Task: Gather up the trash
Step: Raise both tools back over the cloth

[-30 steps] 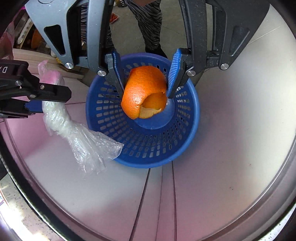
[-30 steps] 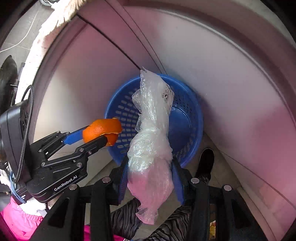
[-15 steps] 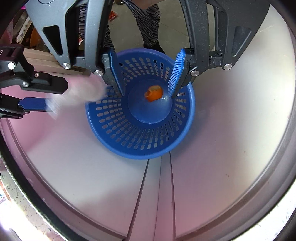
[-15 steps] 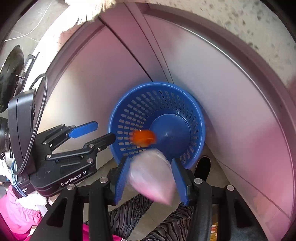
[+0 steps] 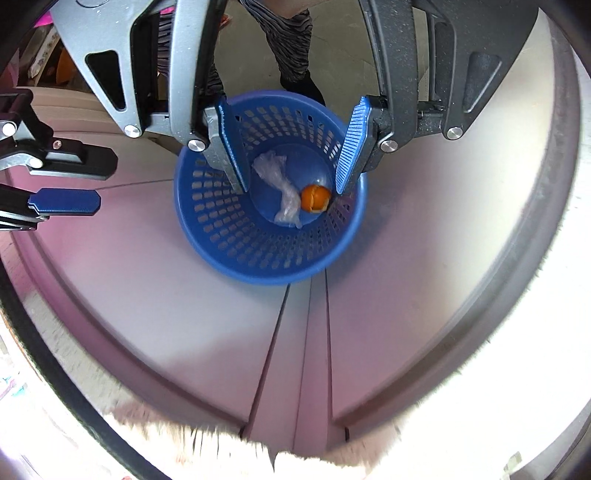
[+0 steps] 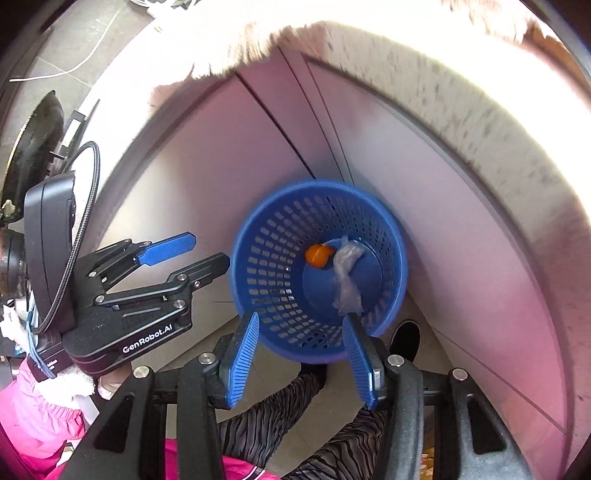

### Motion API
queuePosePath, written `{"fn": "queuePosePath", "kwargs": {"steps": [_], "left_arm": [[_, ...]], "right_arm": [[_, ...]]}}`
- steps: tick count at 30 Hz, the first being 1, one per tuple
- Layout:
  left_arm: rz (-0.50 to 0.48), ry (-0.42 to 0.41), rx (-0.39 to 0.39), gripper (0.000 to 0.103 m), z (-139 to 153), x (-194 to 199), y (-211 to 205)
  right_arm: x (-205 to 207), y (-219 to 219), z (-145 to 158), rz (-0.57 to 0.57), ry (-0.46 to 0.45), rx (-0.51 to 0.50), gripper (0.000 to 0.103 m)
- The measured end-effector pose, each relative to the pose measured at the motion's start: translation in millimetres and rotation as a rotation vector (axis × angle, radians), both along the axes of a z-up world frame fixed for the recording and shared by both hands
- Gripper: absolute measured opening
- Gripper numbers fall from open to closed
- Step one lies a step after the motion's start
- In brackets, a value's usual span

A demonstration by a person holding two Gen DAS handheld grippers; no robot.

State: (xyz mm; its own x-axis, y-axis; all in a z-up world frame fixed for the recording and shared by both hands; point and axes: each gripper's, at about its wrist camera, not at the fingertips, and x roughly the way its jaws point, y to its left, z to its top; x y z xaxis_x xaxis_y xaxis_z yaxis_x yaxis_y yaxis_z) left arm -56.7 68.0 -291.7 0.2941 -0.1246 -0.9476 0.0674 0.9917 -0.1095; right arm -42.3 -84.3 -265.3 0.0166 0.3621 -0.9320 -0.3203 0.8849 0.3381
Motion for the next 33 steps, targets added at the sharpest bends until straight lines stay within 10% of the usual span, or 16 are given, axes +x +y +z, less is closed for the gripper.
{"fn": "queuePosePath", "kwargs": {"steps": [23, 33], "left_arm": [[0.114, -0.285, -0.045, 0.06, 146.0, 47.4, 16.3], [0.153, -0.324, -0.04, 0.06, 160.2, 95.5, 9.2]], "right_arm": [[35.1, -69.3, 146.2, -0.057, -0.31, 0.069, 0.07], [93.4, -124.0, 169.4, -0.208, -0.36, 0.07, 0.07]]}}
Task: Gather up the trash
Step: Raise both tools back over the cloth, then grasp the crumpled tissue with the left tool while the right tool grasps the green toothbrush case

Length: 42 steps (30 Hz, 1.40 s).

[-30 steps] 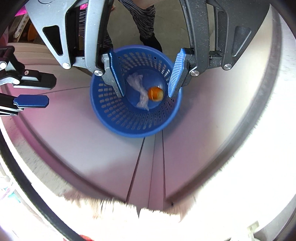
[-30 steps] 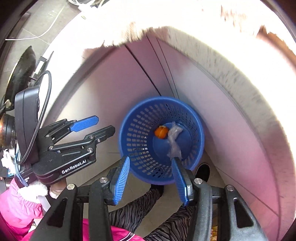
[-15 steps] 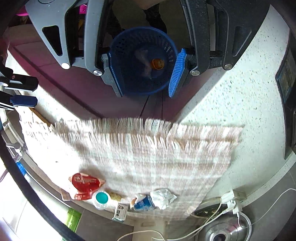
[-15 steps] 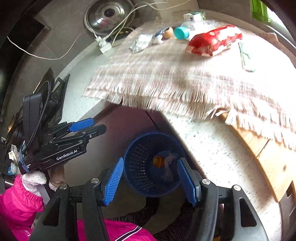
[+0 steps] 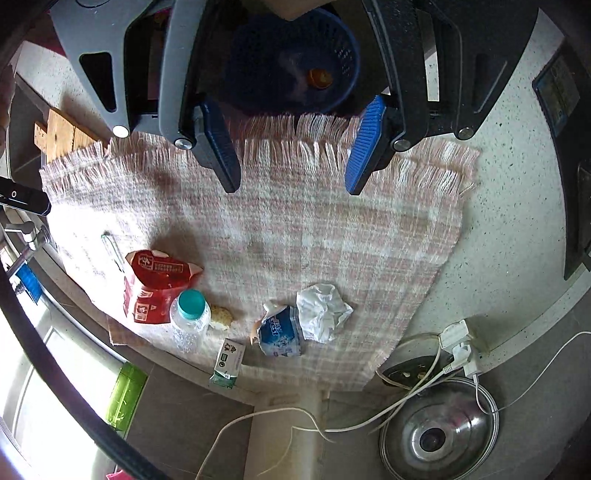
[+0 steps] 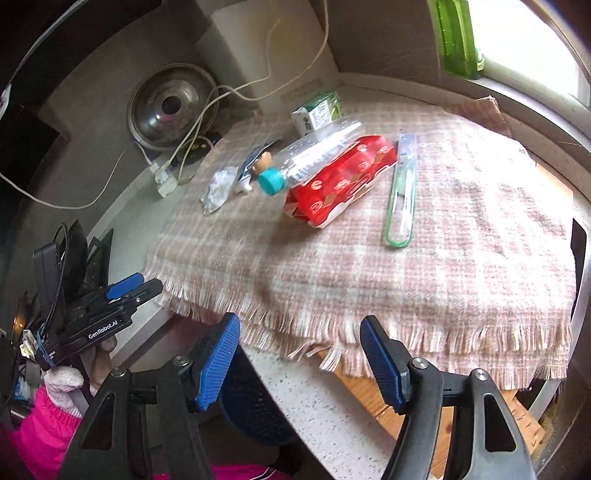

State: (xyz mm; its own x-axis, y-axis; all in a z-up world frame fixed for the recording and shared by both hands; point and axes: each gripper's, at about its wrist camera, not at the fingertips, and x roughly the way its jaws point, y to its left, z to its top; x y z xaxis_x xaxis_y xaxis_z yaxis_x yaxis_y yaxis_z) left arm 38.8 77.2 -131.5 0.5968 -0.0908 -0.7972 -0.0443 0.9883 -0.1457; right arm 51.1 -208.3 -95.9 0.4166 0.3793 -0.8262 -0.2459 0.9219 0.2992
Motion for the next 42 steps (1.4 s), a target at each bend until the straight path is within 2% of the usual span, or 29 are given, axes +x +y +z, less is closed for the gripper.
{"fn": "queuePosePath", "kwargs": {"steps": [7, 11, 19, 30, 38, 39, 42], "left_arm": [[0.047, 0.024, -0.05, 0.06, -3.4, 44.4, 8.8], [0.066, 0.033, -0.05, 0.06, -5.9, 68.4, 11.4], [0.097, 0.065, -0.044, 0.06, -14.3, 115.4, 26.0], [0.116, 0.121, -0.058, 0.06, -31.7, 173.4, 40.8], [0.11, 0.158, -0.045, 0.06, -43.8, 192.5, 41.5], [0.113, 0.158, -0.042, 0.06, -44.4, 193.3, 41.7], [0.122, 0.173, -0.043, 0.046, -49.0, 196.6, 42.8]], "right_arm": [[54.5, -32.9, -1.4, -0.087, 0.015, -0.023, 0.071], [89.5, -49.8, -10.1, -0.128, 0.057, -0.02, 0.069], [141.5, -54.0, -38.2, -0.121, 0.147, -0.042, 0.064], [174.7, -39.9, -64.0, -0.096, 0.202, -0.076, 0.061], [191.6, -27.1, -69.8, -0.078, 0.2, -0.129, 0.061], [193.7, -25.6, -70.3, -0.074, 0.199, -0.141, 0.061], [201.0, -18.5, -71.5, -0.058, 0.195, -0.193, 0.061]]}}
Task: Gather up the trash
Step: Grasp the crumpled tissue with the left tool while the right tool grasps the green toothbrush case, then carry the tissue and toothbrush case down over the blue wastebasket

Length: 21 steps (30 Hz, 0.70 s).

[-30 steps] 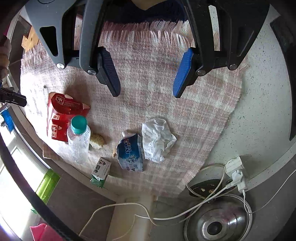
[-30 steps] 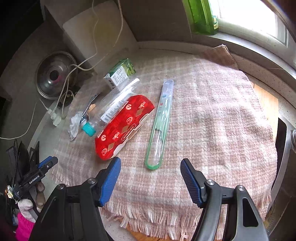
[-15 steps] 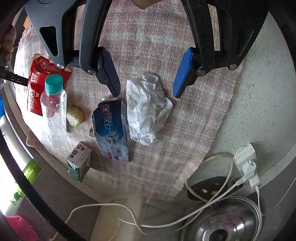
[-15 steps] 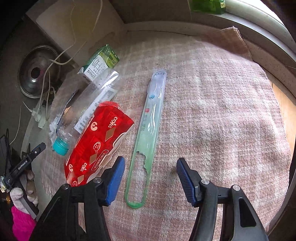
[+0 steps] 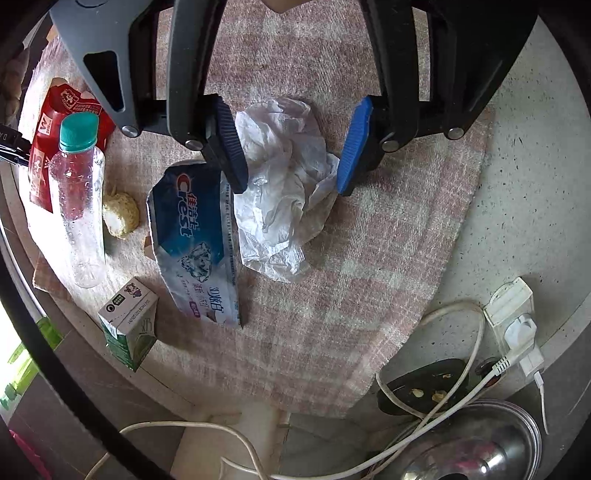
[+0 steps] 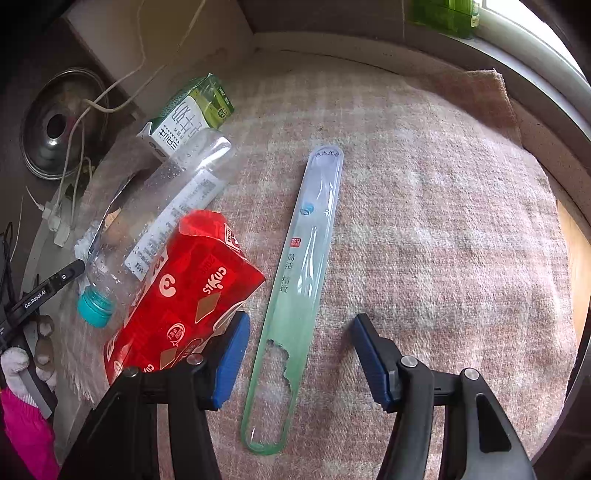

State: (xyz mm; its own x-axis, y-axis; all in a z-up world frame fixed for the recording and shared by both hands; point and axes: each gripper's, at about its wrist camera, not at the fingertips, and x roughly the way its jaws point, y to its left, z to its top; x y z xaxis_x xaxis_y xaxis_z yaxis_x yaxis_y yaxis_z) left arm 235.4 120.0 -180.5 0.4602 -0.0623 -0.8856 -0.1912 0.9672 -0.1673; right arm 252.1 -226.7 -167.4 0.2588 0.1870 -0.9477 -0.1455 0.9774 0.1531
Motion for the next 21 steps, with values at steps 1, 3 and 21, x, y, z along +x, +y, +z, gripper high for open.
{"fn": "queuePosePath", "kwargs": {"steps": [1, 3, 21], "left_arm": [[0.004, 0.005, 0.0, 0.04, -1.8, 0.9, 0.7], [0.014, 0.009, 0.007, 0.033, -4.4, 1.7, 2.6], [-0.01, -0.079, -0.027, 0.006, 21.1, -17.4, 3.6]], "right_arm": [[2.5, 1.9, -0.7, 0.005, 0.001, -0.017, 0.061], [6.2, 6.4, -1.5, 0.023, 0.001, -0.061, 0.057], [-9.2, -23.0, 17.4, -0.024, -0.056, -0.035, 0.018]]}}
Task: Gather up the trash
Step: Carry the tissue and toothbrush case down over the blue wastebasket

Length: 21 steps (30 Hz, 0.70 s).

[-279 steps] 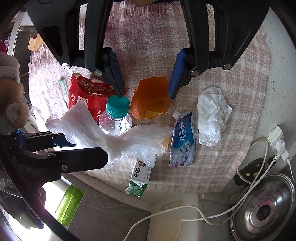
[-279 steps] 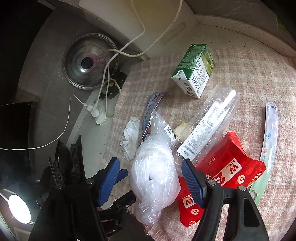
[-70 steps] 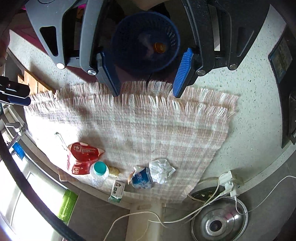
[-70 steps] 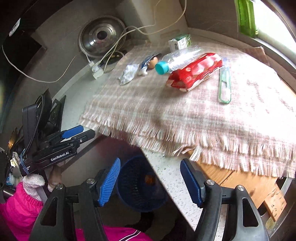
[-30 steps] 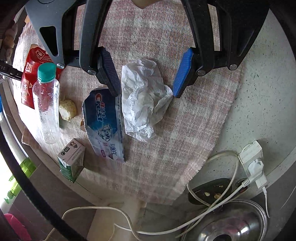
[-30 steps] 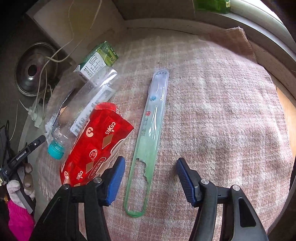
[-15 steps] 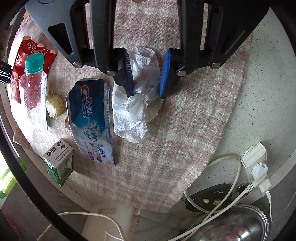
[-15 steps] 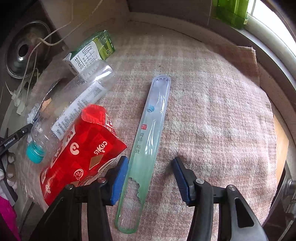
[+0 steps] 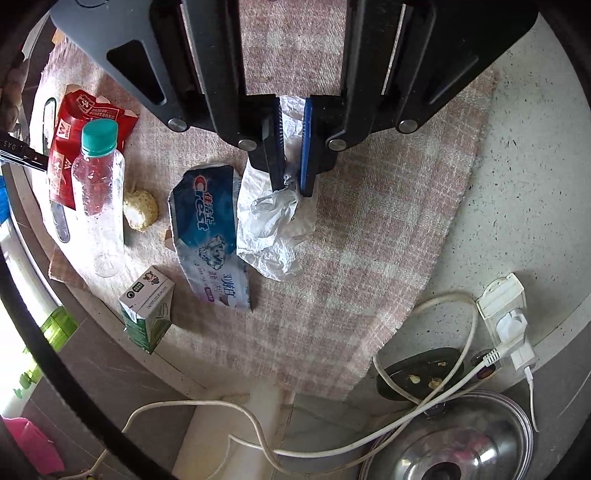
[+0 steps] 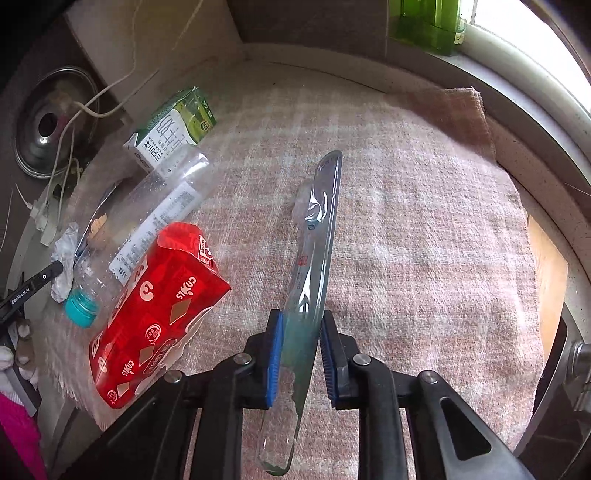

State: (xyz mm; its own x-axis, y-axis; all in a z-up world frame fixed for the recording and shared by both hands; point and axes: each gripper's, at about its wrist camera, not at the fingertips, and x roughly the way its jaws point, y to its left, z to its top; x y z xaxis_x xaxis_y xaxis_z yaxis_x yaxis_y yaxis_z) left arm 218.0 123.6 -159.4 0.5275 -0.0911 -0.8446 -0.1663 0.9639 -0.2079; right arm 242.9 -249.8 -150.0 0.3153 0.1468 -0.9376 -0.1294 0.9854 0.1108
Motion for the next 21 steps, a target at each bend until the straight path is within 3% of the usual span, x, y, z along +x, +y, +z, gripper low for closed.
{"fn": "queuePosePath", "kwargs": {"steps": [9, 21], "left_arm": [[-0.031, -0.047, 0.008, 0.005, 19.9, -30.9, -6.5], [-0.049, -0.059, -0.022, 0.005, 22.9, -108.2, 5.8]], "right_arm": [[-35.8, -12.1, 28.8, -0.034, -0.058, 0.051, 0.018], [-122.4, 1.3, 63.8, -0.012, -0.093, 0.156, 0.018]]}}
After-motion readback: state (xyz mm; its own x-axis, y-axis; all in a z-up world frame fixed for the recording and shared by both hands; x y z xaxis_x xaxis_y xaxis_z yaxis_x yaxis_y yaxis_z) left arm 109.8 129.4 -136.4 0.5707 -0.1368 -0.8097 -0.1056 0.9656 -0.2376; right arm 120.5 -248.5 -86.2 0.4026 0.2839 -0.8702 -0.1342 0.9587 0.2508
